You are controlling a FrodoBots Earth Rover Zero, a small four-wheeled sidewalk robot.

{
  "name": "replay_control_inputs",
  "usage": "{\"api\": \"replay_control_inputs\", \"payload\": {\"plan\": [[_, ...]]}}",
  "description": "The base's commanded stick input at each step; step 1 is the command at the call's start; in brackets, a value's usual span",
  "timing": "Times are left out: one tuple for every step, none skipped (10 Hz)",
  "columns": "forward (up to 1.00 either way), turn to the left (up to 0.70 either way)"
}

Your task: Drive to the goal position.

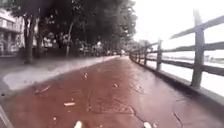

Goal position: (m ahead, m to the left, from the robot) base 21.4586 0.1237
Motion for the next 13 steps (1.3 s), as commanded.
{"api": "replay_control_inputs", "payload": {"plan": [[0.50,0.00],[0.50,0.00],[0.50,0.00],[0.50,0.00],[0.50,0.00],[0.50,0.00],[0.50,0.00],[0.50,0.00],[0.50,0.00],[0.50,0.00],[0.50,0.00],[0.50,0.00],[0.50,0.00]]}}
